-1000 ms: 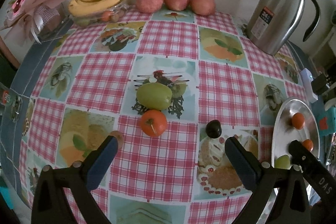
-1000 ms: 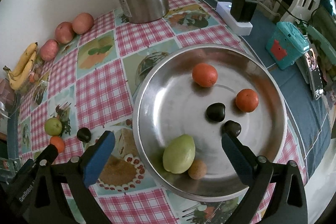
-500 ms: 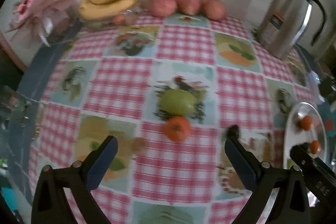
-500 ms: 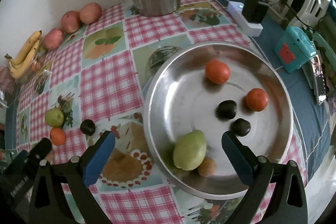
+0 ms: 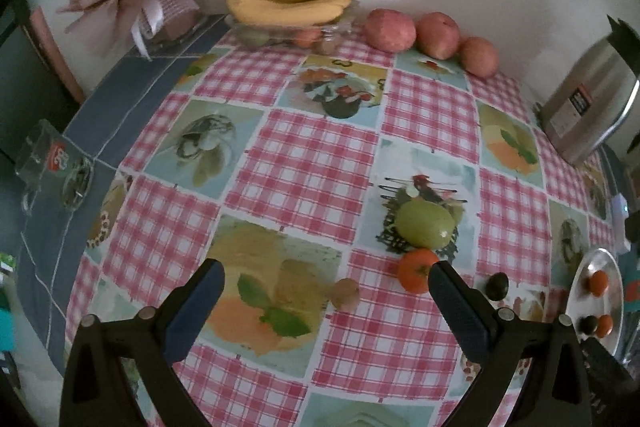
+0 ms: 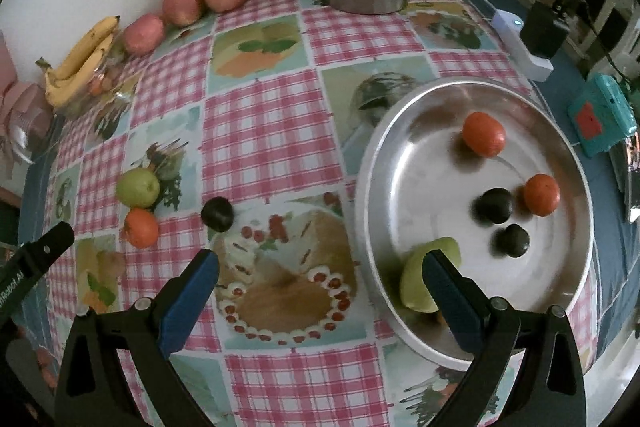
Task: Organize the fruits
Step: 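Withdraw both tools from the basin toward the remaining fruit, then grasp a black plum with the right tool while the left grasps another brown kiwi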
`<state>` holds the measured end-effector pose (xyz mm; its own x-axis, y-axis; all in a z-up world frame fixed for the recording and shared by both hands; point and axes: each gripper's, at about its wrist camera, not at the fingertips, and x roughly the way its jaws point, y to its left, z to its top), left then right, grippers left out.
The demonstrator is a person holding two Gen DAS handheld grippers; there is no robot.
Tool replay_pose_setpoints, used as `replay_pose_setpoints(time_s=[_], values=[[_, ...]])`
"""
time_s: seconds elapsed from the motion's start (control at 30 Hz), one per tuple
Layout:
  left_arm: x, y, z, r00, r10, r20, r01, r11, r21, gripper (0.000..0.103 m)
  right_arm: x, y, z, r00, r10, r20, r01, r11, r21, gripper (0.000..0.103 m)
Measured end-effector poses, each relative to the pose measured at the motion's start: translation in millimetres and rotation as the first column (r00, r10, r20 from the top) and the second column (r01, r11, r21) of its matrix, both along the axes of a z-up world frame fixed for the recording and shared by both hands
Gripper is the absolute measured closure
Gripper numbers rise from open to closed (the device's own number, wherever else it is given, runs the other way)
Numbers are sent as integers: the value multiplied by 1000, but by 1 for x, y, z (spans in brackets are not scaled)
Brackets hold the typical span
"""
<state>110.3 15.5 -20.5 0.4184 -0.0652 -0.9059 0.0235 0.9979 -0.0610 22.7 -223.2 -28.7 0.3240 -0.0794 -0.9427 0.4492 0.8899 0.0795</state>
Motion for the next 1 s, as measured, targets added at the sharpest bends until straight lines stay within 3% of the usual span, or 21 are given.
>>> replay_pose_setpoints(time_s=[0.47, 0.63, 1.0], values=[[15, 3, -36, 995, 12, -99, -16, 999, -38, 0, 28, 43, -18, 989, 145, 10, -145, 989, 11, 2], [20, 12, -60, 985, 44, -166, -64, 991, -115, 0, 36, 54, -33, 983, 185, 1, -185, 982, 29, 2], [20, 10, -79, 978, 36, -207, -46, 998, -40, 0, 46, 62, -58, 976, 205, -70, -206, 979, -7, 2]])
